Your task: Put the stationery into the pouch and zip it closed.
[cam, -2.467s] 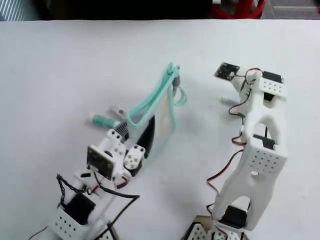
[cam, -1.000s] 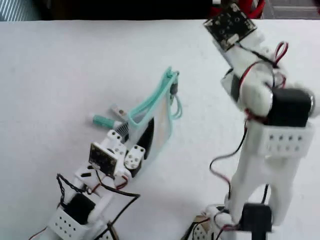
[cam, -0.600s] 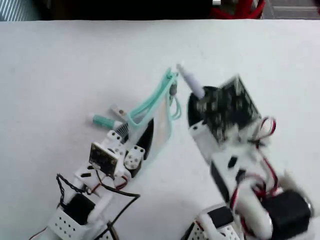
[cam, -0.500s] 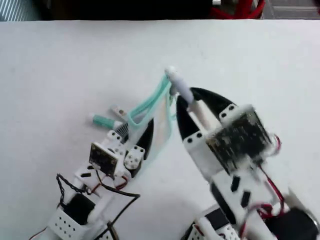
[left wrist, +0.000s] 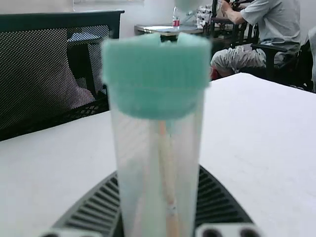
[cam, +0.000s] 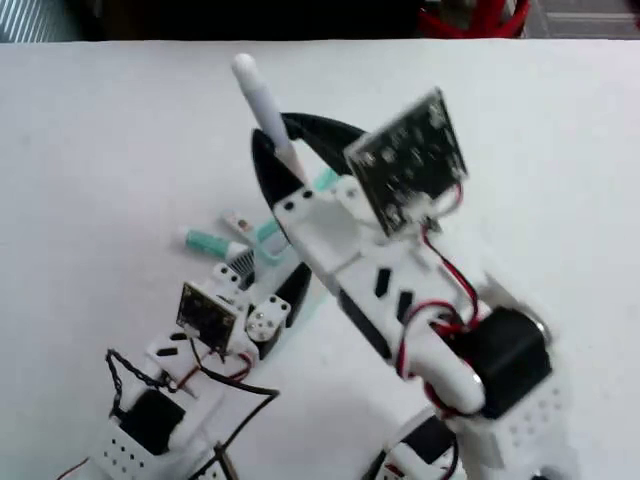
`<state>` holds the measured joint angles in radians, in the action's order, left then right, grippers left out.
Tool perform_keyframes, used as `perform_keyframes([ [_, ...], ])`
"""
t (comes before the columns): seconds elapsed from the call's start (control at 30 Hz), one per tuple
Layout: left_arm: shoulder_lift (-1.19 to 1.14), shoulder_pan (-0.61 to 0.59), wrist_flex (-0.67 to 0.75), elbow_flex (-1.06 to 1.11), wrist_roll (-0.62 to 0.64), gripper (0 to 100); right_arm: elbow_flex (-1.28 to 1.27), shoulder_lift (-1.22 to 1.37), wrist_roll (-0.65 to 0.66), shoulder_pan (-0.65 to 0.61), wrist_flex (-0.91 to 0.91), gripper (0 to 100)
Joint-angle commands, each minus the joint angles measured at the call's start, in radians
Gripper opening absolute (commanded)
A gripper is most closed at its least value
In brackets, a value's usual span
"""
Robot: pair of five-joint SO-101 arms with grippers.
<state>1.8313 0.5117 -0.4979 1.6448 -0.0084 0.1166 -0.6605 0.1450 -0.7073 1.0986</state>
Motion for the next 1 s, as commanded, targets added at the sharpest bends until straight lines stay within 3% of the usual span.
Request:
perform_keyframes([
  [0.0, -0.001, -0.002, -0.084, -0.066, 0.012, 13, 0.031, 0.041, -0.011, -0.005, -0.021, 1.8],
  [0.27, -0.001, -0.002, -0.084, -0.069, 0.012, 13, -0.054, -0.002, -0.100, -0.001, 0.039, 1.8],
  [0.63, -0.001, -0.041, -0.084, -0.071, 0.015, 13, -0.624, -0.352, -0.095, 0.107, -0.117, 1.8],
  [0.73, -0.001, -0.107, -0.107, -0.100, 0.095, 14, -0.686, -0.430, -0.037, 0.094, -0.111, 2.6],
  [0.83, -0.001, -0.148, -0.163, -0.138, 0.167, 14, -0.707, -0.429, 0.032, 0.073, -0.061, 10.5],
  [0.97, -0.001, -0.147, -0.189, -0.150, 0.140, 17, -0.689, -0.397, 0.038, 0.068, -0.030, 24.1],
])
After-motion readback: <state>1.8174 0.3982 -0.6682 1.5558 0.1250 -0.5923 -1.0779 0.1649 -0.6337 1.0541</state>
